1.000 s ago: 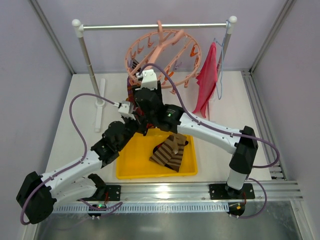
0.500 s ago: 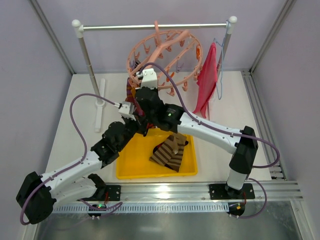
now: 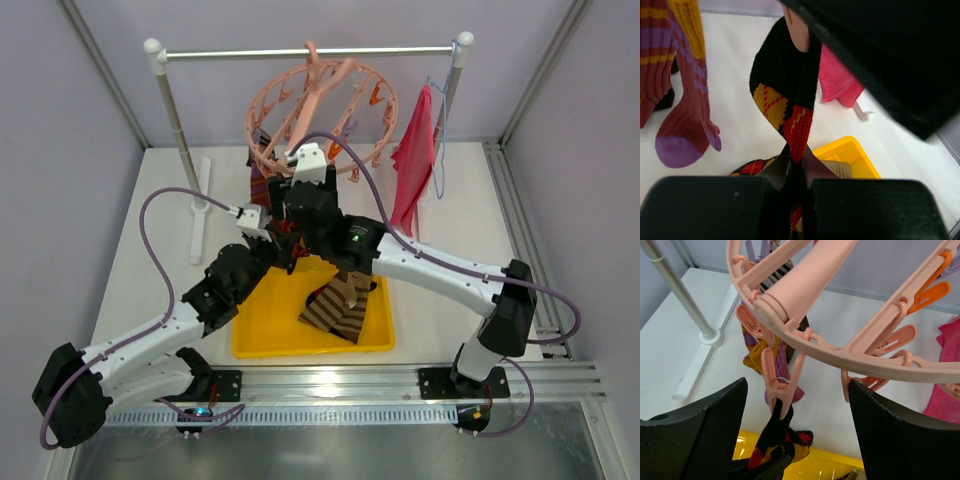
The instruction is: Remove the socks clipped to the hanger
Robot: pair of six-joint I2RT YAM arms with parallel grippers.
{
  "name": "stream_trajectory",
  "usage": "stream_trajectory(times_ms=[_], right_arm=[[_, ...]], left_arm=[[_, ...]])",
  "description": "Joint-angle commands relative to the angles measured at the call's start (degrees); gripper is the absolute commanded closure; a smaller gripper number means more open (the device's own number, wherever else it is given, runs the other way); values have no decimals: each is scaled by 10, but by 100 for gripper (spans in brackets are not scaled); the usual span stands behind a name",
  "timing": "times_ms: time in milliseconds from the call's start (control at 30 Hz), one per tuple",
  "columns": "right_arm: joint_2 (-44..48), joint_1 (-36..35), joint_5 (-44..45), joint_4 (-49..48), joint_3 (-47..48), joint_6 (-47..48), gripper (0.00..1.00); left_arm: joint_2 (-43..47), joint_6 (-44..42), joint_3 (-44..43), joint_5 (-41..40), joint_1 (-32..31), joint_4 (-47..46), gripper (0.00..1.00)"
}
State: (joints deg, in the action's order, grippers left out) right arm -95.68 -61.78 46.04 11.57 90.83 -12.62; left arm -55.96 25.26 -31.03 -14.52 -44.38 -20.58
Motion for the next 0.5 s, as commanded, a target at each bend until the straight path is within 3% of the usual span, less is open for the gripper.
stream_trajectory(times_ms=[0, 467], right_arm=[[53, -14, -24, -39, -16, -5, 18], [48, -18, -53, -32, 14, -6, 15]], left_arm=[[13, -3, 4, -13, -3, -1, 100], [12, -1, 4, -15, -4, 0, 100]])
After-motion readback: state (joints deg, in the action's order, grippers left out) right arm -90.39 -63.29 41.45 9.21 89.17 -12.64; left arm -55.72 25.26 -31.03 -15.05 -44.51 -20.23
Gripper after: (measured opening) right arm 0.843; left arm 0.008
